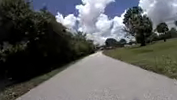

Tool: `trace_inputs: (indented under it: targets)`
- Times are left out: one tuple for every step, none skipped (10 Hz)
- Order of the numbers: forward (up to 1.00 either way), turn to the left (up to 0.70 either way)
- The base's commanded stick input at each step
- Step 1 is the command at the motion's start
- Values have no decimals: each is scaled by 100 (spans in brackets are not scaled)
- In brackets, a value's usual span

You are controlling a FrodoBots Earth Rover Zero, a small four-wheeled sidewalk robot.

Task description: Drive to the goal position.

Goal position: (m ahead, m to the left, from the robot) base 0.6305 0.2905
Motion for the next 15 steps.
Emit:
trace_inputs:
  targets:
    - [50, 0]
    - [50, 0]
    - [50, 0]
    - [50, 0]
    - [50, 0]
    - [50, 0]
    - [50, 0]
    - [50, 0]
    - [50, 0]
    - [50, 0]
    - [50, 0]
    - [50, 0]
    - [50, 0]
    - [50, 0]
    - [50, 0]
